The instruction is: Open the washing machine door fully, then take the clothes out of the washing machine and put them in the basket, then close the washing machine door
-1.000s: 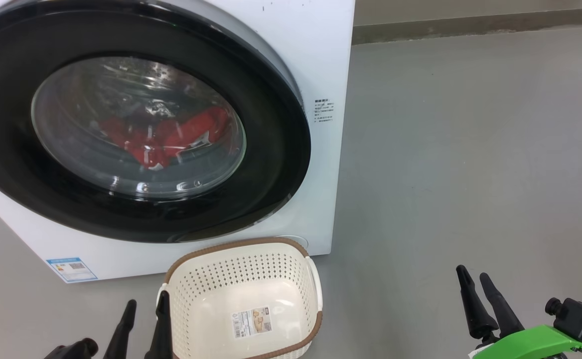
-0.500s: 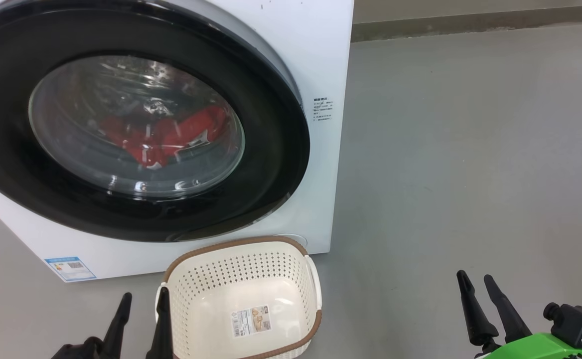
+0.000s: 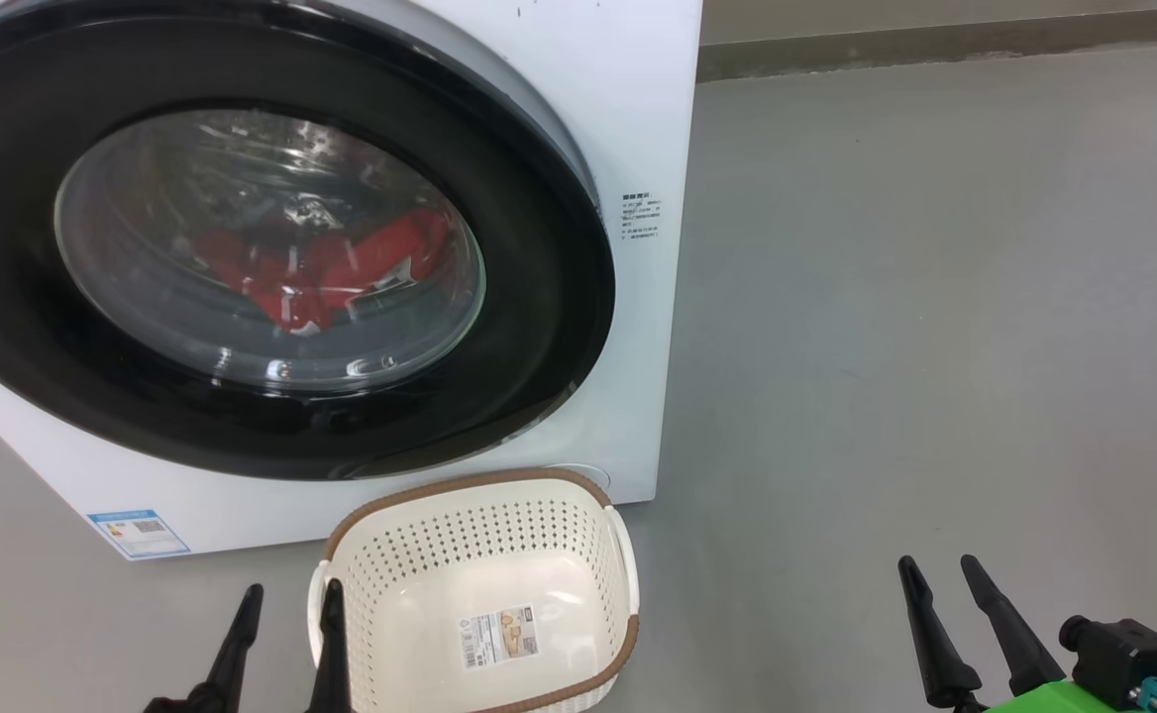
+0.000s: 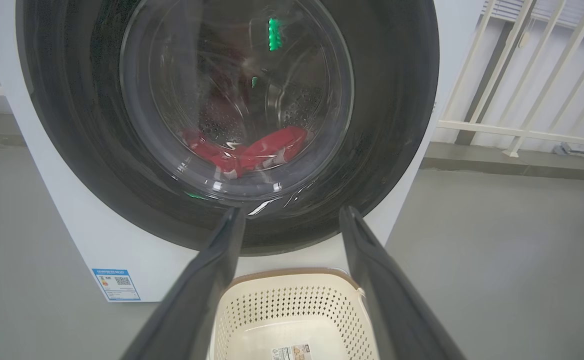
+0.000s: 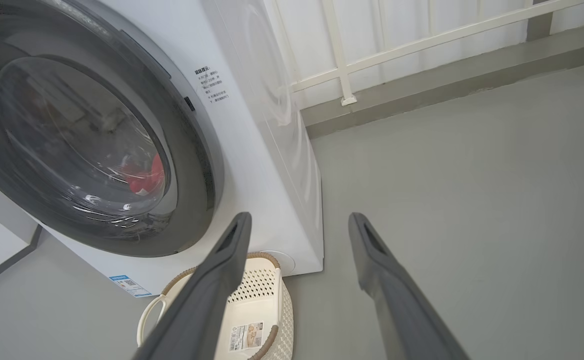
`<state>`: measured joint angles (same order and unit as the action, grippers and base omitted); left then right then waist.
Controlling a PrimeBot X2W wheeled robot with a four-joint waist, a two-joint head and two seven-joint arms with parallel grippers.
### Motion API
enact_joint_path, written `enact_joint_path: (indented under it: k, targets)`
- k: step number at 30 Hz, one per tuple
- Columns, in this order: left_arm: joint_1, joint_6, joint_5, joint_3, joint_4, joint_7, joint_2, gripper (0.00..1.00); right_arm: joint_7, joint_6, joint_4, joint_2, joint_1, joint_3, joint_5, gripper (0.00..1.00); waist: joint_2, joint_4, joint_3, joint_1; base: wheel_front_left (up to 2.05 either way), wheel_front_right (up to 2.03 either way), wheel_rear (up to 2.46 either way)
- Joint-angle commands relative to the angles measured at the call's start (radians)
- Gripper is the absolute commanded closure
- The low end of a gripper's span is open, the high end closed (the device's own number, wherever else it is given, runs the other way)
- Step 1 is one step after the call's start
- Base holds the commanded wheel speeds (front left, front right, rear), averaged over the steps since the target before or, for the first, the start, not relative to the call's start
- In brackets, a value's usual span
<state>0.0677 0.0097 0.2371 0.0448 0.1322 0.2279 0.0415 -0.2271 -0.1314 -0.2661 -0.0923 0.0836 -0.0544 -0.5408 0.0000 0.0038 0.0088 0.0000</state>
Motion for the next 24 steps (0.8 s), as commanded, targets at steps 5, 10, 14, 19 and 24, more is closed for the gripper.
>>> enact_joint_path:
  k: [5, 10, 14, 19, 24]
  targets:
    - [0.003, 0.003, -0.059, -0.029, -0.019, 0.027, 0.008, 0.0, -0.028, 0.001, 0.027, -0.017, -0.003, -0.023, 0.075, 0.0, 0.0, -0.002, 0.0, 0.0, 0.0, 0.0, 0.0]
    - [0.005, -0.003, -0.027, -0.042, -0.003, 0.034, 0.009, 0.0, -0.035, 0.001, 0.028, -0.009, 0.002, -0.007, 0.092, 0.0, 0.0, -0.004, 0.0, 0.0, 0.0, 0.0, 0.0]
    - [-0.001, -0.023, 0.009, -0.06, 0.028, 0.034, 0.009, 0.0, -0.035, 0.001, 0.027, -0.003, -0.001, 0.012, 0.091, 0.0, 0.0, -0.005, 0.003, 0.0, 0.0, 0.0, 0.0]
    - [-0.008, -0.033, 0.026, -0.069, 0.047, 0.034, 0.009, 0.0, -0.035, 0.001, 0.025, 0.004, -0.002, 0.025, 0.092, 0.0, 0.0, -0.004, 0.005, 0.0, 0.0, 0.0, 0.0]
    - [-0.007, -0.033, 0.014, -0.064, 0.046, 0.034, 0.009, 0.0, -0.035, 0.001, 0.027, 0.006, 0.002, 0.019, 0.095, 0.0, 0.0, -0.004, 0.004, 0.0, 0.0, 0.0, 0.0]
